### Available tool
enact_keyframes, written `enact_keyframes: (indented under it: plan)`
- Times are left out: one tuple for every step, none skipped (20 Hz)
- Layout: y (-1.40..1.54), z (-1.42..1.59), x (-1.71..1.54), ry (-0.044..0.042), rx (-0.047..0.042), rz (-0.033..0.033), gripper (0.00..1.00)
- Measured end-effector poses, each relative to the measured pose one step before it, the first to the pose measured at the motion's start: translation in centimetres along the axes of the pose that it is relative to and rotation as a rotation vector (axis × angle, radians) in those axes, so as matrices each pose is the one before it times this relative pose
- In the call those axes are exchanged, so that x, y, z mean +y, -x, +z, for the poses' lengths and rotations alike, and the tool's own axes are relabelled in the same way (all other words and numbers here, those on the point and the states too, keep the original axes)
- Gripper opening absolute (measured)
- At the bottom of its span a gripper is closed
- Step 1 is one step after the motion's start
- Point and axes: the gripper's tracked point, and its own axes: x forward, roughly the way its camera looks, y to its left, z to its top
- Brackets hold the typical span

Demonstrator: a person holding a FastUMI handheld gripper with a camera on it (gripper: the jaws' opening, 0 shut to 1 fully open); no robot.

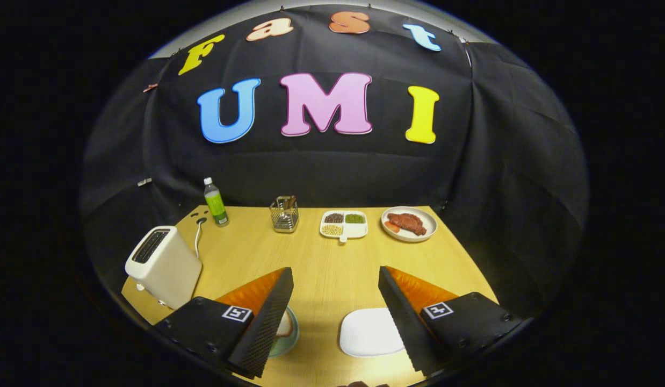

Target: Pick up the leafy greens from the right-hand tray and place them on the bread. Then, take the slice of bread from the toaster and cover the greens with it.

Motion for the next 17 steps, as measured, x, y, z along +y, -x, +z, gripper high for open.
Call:
enact_keyframes:
  plan:
    - [0.669, 1.020, -0.815, 0.00418, -0.02602, -0.00520, 0.99]
    - [0.602, 1.167, -0.708, 0.00428, -0.02854, -0.00426, 0.99]
    - [0.652, 1.154, -0.630, 0.00132, -0.02991, -0.00380, 0.99]
    - [0.767, 1.271, -0.580, -0.00121, -0.02865, 0.00070, 0.99]
    - [0.852, 1.392, -0.413, -0.00111, -0.03380, 0.00567, 0.99]
    - [0.675, 1.219, -0.531, 0.00525, -0.03103, 0.00293, 0.99]
    - [0.691, 1.001, -0.787, 0.00268, -0.02951, 0.00233, 0.99]
    - [0.621, 0.948, -0.547, 0.00391, -0.02386, 0.00877, 0.99]
    - [0.753, 0.667, -0.597, 0.00426, -0.01567, 0.01036, 0.99]
    - [0.615, 0.504, -0.425, 0.01136, -0.01333, 0.02158, 0.99]
    - [0.328, 0.304, -0.715, 0.01338, -0.00818, 0.01393, 0.99]
    - [0.319, 0.171, -0.652, 0.00307, -0.00079, 0.01438, 0.99]
    - [0.476, 0.197, -0.211, -0.01111, -0.00140, 0.02077, 0.99]
    - [0.267, 0.128, -0.239, -0.01922, -0.00016, 0.02093, 0.99]
    - [0.039, 0.008, -0.303, -0.01516, -0.00427, 0.01451, 0.99]
    - [-0.002, -0.012, -0.266, 0.00227, -0.01010, 0.01250, 0.99]
    - [-0.067, -0.189, -0.426, 0.00767, -0.00165, 0.00349, 0.99]
